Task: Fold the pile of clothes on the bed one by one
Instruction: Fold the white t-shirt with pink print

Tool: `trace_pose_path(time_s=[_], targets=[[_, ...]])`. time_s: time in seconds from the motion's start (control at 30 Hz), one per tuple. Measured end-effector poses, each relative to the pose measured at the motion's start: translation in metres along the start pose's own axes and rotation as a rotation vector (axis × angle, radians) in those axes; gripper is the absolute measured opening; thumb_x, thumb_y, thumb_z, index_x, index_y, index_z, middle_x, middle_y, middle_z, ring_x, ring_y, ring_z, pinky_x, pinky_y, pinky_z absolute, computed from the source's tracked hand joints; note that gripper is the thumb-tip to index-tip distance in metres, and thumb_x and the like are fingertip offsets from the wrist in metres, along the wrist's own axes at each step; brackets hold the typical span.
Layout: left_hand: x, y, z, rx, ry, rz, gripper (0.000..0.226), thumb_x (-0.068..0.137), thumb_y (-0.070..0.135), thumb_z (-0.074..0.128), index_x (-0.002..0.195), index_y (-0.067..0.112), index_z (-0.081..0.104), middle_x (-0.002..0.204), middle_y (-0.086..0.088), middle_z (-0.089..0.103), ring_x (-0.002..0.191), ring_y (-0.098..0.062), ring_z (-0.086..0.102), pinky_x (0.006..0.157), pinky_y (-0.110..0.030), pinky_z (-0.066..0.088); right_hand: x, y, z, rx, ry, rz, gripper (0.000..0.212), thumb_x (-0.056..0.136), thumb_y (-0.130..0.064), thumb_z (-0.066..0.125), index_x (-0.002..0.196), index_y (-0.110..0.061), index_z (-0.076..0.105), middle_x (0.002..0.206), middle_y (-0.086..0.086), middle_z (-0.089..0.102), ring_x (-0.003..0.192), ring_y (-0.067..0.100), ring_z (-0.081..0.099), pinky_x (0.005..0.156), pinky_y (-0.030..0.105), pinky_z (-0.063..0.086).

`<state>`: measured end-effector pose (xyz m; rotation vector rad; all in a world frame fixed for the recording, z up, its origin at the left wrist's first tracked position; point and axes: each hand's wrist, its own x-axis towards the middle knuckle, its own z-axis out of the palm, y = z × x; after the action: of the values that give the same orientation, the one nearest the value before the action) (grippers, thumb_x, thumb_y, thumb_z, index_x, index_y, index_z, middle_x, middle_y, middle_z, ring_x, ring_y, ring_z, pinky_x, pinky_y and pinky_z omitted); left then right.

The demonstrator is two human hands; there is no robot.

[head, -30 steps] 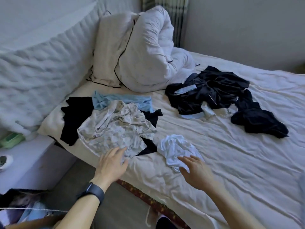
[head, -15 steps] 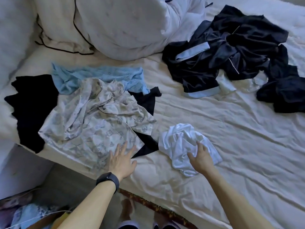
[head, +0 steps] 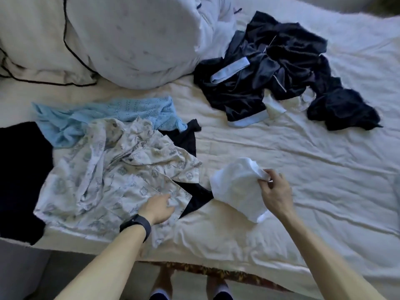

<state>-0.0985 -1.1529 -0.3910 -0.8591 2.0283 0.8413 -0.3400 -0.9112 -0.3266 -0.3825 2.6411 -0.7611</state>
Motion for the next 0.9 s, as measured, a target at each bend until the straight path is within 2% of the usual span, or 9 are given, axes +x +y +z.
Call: trace_pose_path(time_s=[0.07,0.17,0.37,0.5,0.57,0.63,0.77,0.83,0.9], targets=[[-0.036,0.019,-0.035,-0.069,0.08,0.093,0.057,0.099,0.042,0.046,0.152,0.023,0.039,0.151,-0.006,0.045,0.137,-0.026,0.045,0.11,-0.037,0.04,-0.029,-0.039,-0.043,0.03,0.079,-0.13,0.023,0.09,-0.002,0.067,0.107,-0.017,0.071,0.088,-0.004,0.054,0.079,0.025,0.063,0.065,0.019,0.033],[-0.102,0.063,-0.103,-0.169,0.209,0.309,0.056,0.098,0.044,0.049,0.15,0.024,0.041,0.153,0.001,0.043,0.139,-0.018,0.041,0.111,-0.032,0.036,-0.065,-0.103,-0.108,0.094,0.159,-0.296,0.027,0.089,0.003,0.069,0.107,-0.017,0.073,0.099,-0.017,0.056,0.08,0.005,0.063,0.072,0.005,0.043],[-0.243,0.158,-0.247,-0.303,0.496,0.784,0.055,0.096,0.033,0.062,0.147,0.032,0.044,0.147,0.013,0.047,0.132,-0.002,0.043,0.102,-0.016,0.031,-0.099,-0.222,-0.217,0.192,0.258,-0.735,0.027,0.084,0.009,0.074,0.098,-0.014,0.077,0.1,-0.012,0.066,0.088,0.008,0.067,0.077,0.019,0.054],[-0.306,0.188,-0.294,-0.233,0.372,0.953,0.066,0.085,0.045,0.075,0.143,0.048,0.044,0.141,0.028,0.047,0.128,0.009,0.043,0.109,-0.017,0.033,-0.103,-0.281,-0.261,0.305,0.207,-0.833,0.03,0.084,0.01,0.073,0.089,-0.019,0.078,0.099,-0.014,0.07,0.089,0.016,0.071,0.076,0.025,0.056],[-0.324,0.196,-0.304,-0.194,0.416,0.984,0.045,0.084,0.042,0.077,0.122,0.054,0.056,0.125,0.035,0.058,0.12,0.013,0.05,0.105,-0.015,0.039,-0.103,-0.298,-0.276,0.293,0.198,-0.875,0.034,0.082,0.011,0.072,0.085,-0.022,0.078,0.094,-0.008,0.072,0.087,0.016,0.071,0.075,0.027,0.056],[-0.337,0.205,-0.309,-0.231,0.517,0.992,0.022,0.078,0.048,0.078,0.098,0.048,0.067,0.108,0.028,0.068,0.114,0.002,0.061,0.101,-0.026,0.048,-0.103,-0.31,-0.289,0.264,0.187,-0.888,0.035,0.078,0.006,0.066,0.081,-0.027,0.077,0.089,-0.006,0.072,0.083,0.012,0.07,0.074,0.023,0.053],[-0.354,0.221,-0.321,-0.376,0.49,1.026,0.055,0.062,0.066,0.079,0.09,0.02,0.067,0.096,-0.005,0.076,0.099,-0.022,0.072,0.094,-0.049,0.055,-0.102,-0.322,-0.309,0.301,0.205,-0.845,0.042,0.079,0.003,0.063,0.077,-0.037,0.076,0.094,-0.011,0.069,0.087,0.014,0.069,0.078,0.031,0.058],[-0.361,0.23,-0.322,-0.459,0.408,1.028,0.061,0.065,0.053,0.084,0.104,0.01,0.064,0.101,-0.011,0.076,0.1,-0.025,0.072,0.094,-0.047,0.055,-0.104,-0.33,-0.316,0.307,0.259,-0.854,0.042,0.081,0.005,0.065,0.077,-0.036,0.074,0.092,-0.014,0.068,0.083,0.011,0.068,0.074,0.026,0.055],[-0.368,0.239,-0.322,-0.488,0.377,1.008,0.05,0.075,0.034,0.084,0.111,0.01,0.059,0.097,-0.006,0.077,0.089,-0.017,0.072,0.084,-0.034,0.056,-0.108,-0.336,-0.322,0.309,0.299,-0.856,0.034,0.082,0.002,0.065,0.079,-0.032,0.071,0.087,-0.015,0.068,0.078,0.004,0.065,0.066,0.016,0.047]])
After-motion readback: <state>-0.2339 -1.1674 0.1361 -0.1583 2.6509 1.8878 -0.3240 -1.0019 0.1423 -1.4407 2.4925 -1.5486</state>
